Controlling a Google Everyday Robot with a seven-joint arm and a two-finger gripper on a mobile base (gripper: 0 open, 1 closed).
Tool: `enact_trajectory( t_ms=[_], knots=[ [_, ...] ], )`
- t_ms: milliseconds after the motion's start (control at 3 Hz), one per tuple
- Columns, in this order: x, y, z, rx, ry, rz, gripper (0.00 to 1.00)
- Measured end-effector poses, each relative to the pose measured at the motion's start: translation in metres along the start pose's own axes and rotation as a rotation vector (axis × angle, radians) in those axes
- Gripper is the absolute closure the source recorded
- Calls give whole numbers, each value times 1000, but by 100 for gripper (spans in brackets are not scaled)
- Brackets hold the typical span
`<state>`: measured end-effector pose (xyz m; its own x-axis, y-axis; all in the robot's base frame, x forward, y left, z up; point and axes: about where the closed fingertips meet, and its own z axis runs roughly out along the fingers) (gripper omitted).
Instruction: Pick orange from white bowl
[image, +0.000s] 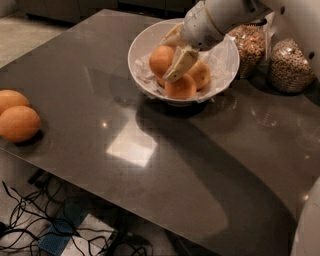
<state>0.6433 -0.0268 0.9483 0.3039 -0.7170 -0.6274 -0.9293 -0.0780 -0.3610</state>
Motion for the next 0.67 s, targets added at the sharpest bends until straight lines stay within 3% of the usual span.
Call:
enact_trajectory(
  t_ms=[333, 667],
  knots=[
    [9, 4, -23, 42, 48, 25, 100],
    [9, 3, -26, 48, 46, 28, 100]
  ],
)
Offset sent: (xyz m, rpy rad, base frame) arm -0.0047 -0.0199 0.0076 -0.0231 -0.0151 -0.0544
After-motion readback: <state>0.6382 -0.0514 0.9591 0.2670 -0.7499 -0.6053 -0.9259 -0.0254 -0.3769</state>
